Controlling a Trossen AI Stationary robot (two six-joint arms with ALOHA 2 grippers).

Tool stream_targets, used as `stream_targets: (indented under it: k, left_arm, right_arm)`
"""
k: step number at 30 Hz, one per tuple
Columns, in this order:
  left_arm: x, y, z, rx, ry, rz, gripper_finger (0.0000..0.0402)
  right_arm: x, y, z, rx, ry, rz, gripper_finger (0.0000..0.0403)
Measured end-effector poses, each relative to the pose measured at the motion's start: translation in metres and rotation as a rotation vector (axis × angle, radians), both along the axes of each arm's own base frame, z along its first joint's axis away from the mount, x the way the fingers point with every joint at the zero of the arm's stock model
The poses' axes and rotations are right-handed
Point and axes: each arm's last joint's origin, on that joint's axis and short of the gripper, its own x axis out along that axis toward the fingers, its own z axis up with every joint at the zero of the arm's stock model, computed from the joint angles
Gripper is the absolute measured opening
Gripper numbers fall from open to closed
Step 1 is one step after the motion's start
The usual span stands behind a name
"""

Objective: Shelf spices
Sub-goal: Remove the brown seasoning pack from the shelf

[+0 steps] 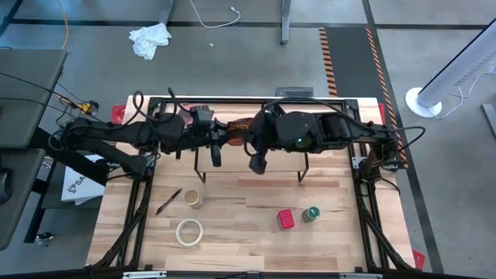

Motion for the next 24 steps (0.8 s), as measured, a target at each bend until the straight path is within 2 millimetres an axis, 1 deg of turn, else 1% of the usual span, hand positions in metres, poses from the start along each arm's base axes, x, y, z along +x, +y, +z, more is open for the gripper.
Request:
stream_targets:
  k: [9, 11, 14, 16, 18, 20, 24]
  left_arm:
    - [0.013, -0.002, -0.009, 0.001, 0.018, -0.028, 0.0012]
    - [0.017, -0.003, -0.010, 0.004, 0.014, -0.038, 0.0012]
    - [0.017, -0.004, -0.011, 0.034, 0.033, -0.058, 0.0012]
    - [0.015, -0.004, -0.011, 0.048, 0.048, -0.055, 0.0012]
    - [0.014, -0.003, -0.010, 0.063, 0.047, -0.041, 0.0012]
    - [0.010, -0.002, -0.007, 0.076, 0.035, -0.025, 0.0012]
    - [0.009, -0.001, -0.005, 0.078, 0.029, -0.019, 0.0012]
  right_arm:
    - [0.007, -0.016, -0.004, -0.032, -0.004, -0.120, 0.0000]
    - [0.007, -0.020, -0.003, -0.075, 0.001, -0.161, 0.0000]
    - [0.006, -0.024, 0.004, -0.149, -0.047, -0.247, 0.0000]
    - [0.000, -0.026, 0.014, -0.160, -0.089, -0.257, 0.0000]
    - [-0.011, -0.026, 0.024, -0.149, -0.121, -0.256, 0.0000]
    - [-0.020, -0.024, 0.030, -0.130, -0.131, -0.215, 0.0000]
    - [-0.025, -0.014, 0.030, -0.090, -0.115, -0.089, 0.0000]
